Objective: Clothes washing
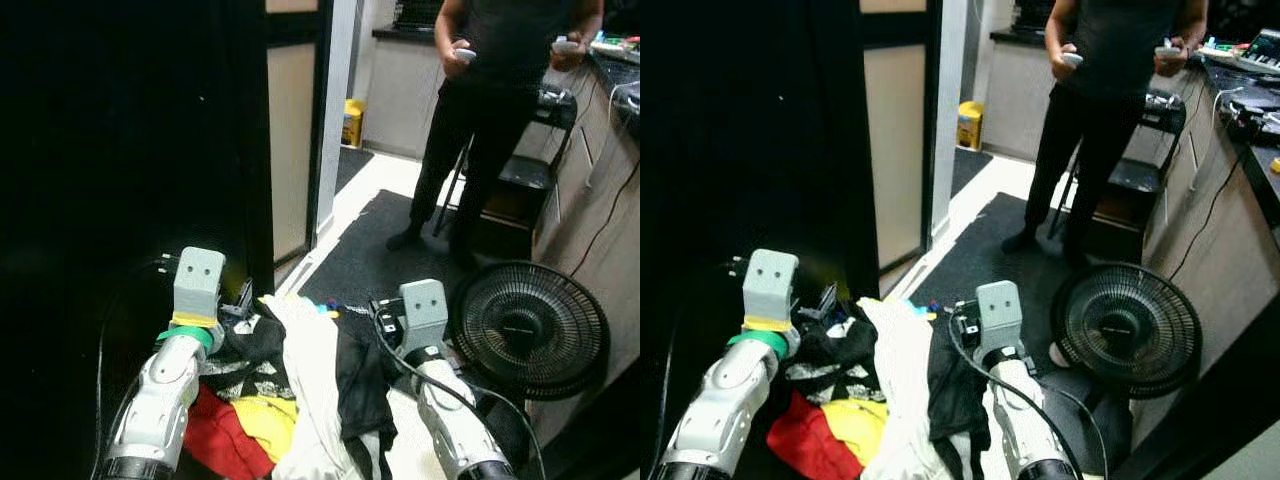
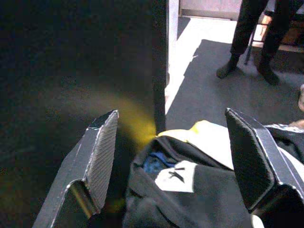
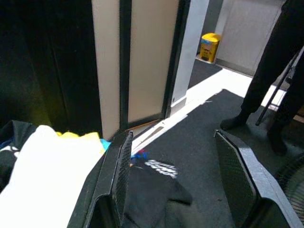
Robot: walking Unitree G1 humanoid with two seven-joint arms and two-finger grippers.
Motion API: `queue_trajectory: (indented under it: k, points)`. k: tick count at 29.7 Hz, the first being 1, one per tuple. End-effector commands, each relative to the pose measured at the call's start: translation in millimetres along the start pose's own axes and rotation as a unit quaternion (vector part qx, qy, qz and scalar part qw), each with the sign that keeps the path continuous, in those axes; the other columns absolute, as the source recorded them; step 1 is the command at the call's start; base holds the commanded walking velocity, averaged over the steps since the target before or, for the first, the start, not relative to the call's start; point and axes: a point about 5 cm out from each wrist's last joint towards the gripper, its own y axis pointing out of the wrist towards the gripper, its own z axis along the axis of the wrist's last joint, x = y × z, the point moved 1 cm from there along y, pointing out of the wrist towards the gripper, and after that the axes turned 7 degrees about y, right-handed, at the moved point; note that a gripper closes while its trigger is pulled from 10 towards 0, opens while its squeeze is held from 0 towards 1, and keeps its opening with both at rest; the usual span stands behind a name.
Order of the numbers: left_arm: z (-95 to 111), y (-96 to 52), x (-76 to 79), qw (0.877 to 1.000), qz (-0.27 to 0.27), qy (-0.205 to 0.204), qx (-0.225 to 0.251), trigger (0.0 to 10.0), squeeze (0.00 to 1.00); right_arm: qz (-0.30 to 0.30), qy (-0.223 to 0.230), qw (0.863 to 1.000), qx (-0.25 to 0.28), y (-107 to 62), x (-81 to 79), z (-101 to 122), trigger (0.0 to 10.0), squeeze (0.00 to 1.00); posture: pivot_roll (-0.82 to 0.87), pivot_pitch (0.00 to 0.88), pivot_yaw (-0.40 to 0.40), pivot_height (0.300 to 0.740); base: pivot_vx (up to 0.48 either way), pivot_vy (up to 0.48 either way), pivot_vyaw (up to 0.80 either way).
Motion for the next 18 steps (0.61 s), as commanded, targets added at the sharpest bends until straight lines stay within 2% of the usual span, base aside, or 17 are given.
queue_trajectory:
  k: [1,4,11,18]
  points:
    - [-7,-1.9,-0.4,1.000,-0.001,-0.007,-0.012,10.0,0.00,0.002,0.001,1.000,-0.018,-3.7,-1.9,-8,10.0,0.00,-0.05,0.033,0.037,0.740,0.000,0.000,0.00]
    - [-9,-2.1,0.4,1.000,-0.004,-0.006,-0.014,10.0,0.00,0.000,0.000,1.000,-0.021,-4.8,0.2,-10,10.0,0.00,-0.05,0.033,0.036,0.740,0.000,0.000,0.00]
    - [-20,-2.5,12.9,0.998,-0.045,0.003,-0.035,10.0,0.00,-0.005,0.008,0.999,-0.032,-8.3,8.6,-15,10.0,0.00,-0.06,0.056,0.036,0.740,0.000,0.000,0.00]
    - [-30,-4.5,15.2,0.997,-0.049,-0.015,-0.061,10.0,0.00,-0.007,0.006,0.999,-0.050,-8.8,12.6,-20,10.0,0.00,-0.06,0.140,0.019,0.740,0.000,0.000,0.00]
